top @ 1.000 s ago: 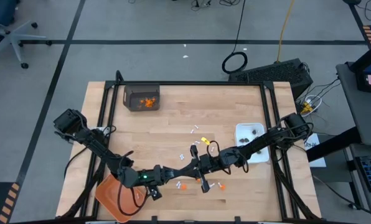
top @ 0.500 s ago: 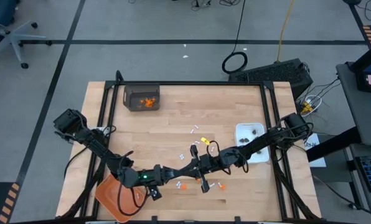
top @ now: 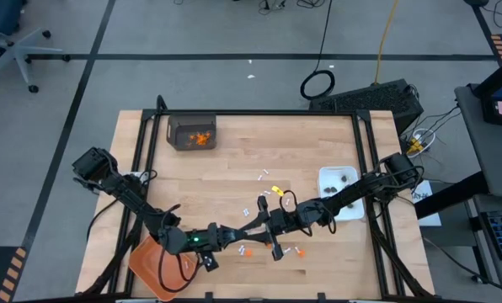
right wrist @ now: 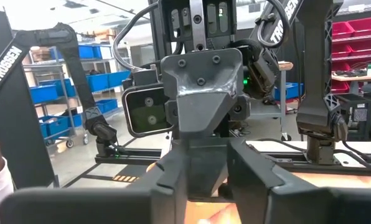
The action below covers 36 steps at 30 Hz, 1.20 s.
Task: Sort Halloween decoration
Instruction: Put the white bone toy into the orange bin
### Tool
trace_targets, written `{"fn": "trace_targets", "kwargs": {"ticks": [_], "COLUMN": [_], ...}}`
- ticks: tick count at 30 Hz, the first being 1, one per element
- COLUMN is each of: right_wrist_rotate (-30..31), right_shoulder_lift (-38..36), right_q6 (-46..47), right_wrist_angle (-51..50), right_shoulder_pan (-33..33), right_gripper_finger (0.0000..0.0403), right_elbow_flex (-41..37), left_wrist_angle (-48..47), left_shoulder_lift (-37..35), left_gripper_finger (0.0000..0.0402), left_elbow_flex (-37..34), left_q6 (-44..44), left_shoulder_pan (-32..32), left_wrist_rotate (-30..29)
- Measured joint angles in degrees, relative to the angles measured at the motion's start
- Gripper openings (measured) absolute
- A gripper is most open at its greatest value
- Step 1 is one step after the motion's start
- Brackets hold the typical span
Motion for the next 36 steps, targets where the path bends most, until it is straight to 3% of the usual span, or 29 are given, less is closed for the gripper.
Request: {"fn": "trace_targets", "kwargs": {"ticks": [4,8,10,17,23,29,36], "right_wrist_rotate": [-0.02,-0.10,-0.20,0.16,8.75,11.78,11.08], "right_shoulder_lift": [0.00,-0.07,-1.12,-12.67,-22.13,-24.14,-20.72], "right_q6": [0.88,-1.58,-2.21,0.34,4.34,9.81,15.05], "right_wrist_angle": [-0.22,-1.92,-5.40,-36.90,-57.42,-69.24,-76.50], "right_shoulder_pan": [0.00,-0.04,-0.13,1.08,5.00,8.57,12.43], "right_gripper_finger": [0.0085,0.0021,0.0008,0.0026,0.0022,0.0034,0.0089], "right_elbow_flex": [0.00,0.00,0.00,-0.04,0.00,-0.02,-0.07], "left_wrist_angle": [0.00,-0.58,-2.07,-5.49,-0.81,0.22,0.24], "left_shoulder_lift": [0.00,0.00,0.00,-0.04,-0.02,-0.02,-0.02], "left_gripper_finger": [0.0129,0.0129,0.0129,0.0129,0.0129,0.0129,0.0129], "left_elbow_flex": [0.00,0.00,0.00,0.04,0.02,0.02,0.02], "left_q6": [-0.04,-0.80,-3.59,-14.83,-15.03,-17.83,-23.29], "left_shoulder_pan": [0.00,0.00,-0.12,-2.81,-5.18,-5.73,-5.68], "left_wrist_rotate": [-0.01,-0.10,-1.47,-9.08,-9.78,-9.78,-9.78]}}
